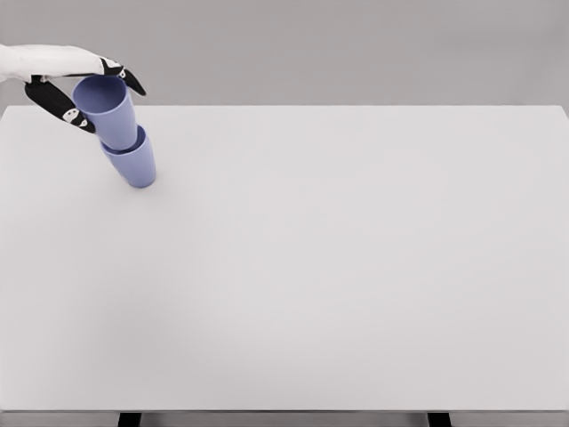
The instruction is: Place the right cup on the left cup with left arm
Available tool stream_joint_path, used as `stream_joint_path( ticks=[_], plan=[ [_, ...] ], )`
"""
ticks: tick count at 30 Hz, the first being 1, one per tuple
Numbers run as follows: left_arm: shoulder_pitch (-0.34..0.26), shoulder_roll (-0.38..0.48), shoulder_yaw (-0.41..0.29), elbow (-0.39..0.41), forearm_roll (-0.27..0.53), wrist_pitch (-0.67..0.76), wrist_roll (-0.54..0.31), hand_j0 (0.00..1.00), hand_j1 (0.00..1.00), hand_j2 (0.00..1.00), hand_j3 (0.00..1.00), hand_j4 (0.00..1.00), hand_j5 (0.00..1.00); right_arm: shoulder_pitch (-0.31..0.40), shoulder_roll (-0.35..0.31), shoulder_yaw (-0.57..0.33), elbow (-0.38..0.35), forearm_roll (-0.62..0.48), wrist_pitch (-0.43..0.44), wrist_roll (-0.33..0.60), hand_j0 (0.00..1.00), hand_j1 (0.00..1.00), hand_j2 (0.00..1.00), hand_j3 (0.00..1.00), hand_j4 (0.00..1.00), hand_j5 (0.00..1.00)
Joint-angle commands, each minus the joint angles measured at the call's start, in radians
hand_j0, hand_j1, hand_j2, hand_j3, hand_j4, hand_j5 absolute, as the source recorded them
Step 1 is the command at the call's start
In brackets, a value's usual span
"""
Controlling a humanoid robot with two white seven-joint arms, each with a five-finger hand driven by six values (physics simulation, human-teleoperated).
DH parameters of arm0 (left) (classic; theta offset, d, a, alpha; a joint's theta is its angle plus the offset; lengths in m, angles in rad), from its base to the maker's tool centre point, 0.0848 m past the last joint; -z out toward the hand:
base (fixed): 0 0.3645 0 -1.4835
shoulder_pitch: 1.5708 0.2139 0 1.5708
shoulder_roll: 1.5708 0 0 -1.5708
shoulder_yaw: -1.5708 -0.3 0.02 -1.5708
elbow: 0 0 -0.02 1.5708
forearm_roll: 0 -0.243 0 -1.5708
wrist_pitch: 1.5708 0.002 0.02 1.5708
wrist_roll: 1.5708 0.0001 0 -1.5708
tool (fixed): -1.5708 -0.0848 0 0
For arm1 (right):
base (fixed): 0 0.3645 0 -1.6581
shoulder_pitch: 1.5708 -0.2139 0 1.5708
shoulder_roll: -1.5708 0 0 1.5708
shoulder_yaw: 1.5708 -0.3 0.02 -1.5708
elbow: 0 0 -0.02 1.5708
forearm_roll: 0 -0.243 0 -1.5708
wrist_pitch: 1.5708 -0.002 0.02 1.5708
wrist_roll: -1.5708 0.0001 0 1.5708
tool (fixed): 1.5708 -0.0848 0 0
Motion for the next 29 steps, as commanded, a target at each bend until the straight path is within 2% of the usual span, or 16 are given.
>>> stream_joint_path(
  ticks=[1, 10, 19, 20, 21, 23, 24, 25, 26, 28, 29],
  plan=[
    [0.000, 0.000, 0.006, 0.000, 0.006, 0.003, 0.000, 0.82, 0.82, 0.82, 0.82, 0.82, 0.82, 0.000, 0.000, 0.000, 0.000, 0.001, 0.000, 0.000, 1.00, 1.00, 1.00, 1.00, 1.00, 1.00],
    [0.002, 0.000, 0.014, 0.005, -0.013, 0.003, 0.000, 0.87, 0.87, 0.87, 0.87, 0.87, 0.87, 0.000, 0.000, 0.000, 0.000, 0.001, 0.000, 0.000, 1.00, 1.00, 1.00, 1.00, 1.00, 1.00],
    [0.005, 0.001, 0.078, 0.003, -0.069, 0.003, 0.000, 0.87, 0.87, 0.87, 0.87, 0.87, 0.87, 0.000, 0.000, 0.000, 0.000, 0.001, 0.000, 0.000, 1.00, 1.00, 1.00, 1.00, 1.00, 1.00],
    [0.011, 0.009, 0.108, -0.037, -0.059, 0.003, 0.000, 1.00, 1.00, 1.00, 1.00, 1.00, 1.00, 0.000, 0.000, 0.000, 0.000, 0.001, 0.000, 0.000, 1.00, 1.00, 1.00, 1.00, 1.00, 1.00],
    [0.037, 0.049, 0.129, -0.191, 0.013, 0.003, 0.000, 1.00, 1.00, 1.00, 1.00, 1.00, 1.00, 0.000, 0.000, 0.000, 0.000, 0.002, 0.000, 0.000, 1.00, 1.00, 1.00, 1.00, 1.00, 1.00],
    [0.074, 0.268, 0.134, -0.523, 0.202, 0.003, 0.000, 1.00, 1.00, 1.00, 1.00, 1.00, 1.00, 0.000, 0.000, 0.000, 0.000, 0.001, 0.000, 0.000, 1.00, 1.00, 1.00, 1.00, 1.00, 1.00],
    [0.080, 0.351, 0.138, -0.658, 0.240, 0.003, 0.000, 1.00, 1.00, 1.00, 1.00, 1.00, 1.00, 0.000, 0.000, 0.000, 0.000, 0.001, 0.000, 0.000, 1.00, 1.00, 1.00, 1.00, 1.00, 1.00],
    [0.095, 0.394, 0.154, -0.730, 0.251, 0.003, 0.000, 1.00, 1.00, 1.00, 1.00, 1.00, 1.00, 0.000, 0.000, 0.000, 0.000, 0.001, 0.000, 0.000, 1.00, 1.00, 1.00, 1.00, 1.00, 1.00],
    [0.173, 0.405, 0.204, -0.781, 0.263, 0.003, 0.000, 1.00, 1.00, 1.00, 1.00, 1.00, 1.00, 0.000, 0.000, 0.000, 0.000, 0.001, 0.000, 0.000, 1.00, 1.00, 1.00, 1.00, 1.00, 1.00],
    [0.333, 0.399, 0.319, -0.788, 0.263, 0.003, 0.000, 1.00, 1.00, 1.00, 1.00, 1.00, 1.00, 0.000, 0.000, 0.000, 0.000, 0.001, 0.000, 0.000, 1.00, 1.00, 1.00, 1.00, 1.00, 1.00],
    [0.361, 0.390, 0.327, -0.788, 0.263, 0.003, 0.000, 1.00, 1.00, 1.00, 1.00, 1.00, 1.00, 0.000, 0.000, 0.000, 0.000, 0.001, 0.000, 0.000, 1.00, 1.00, 1.00, 1.00, 1.00, 1.00]
  ],
)
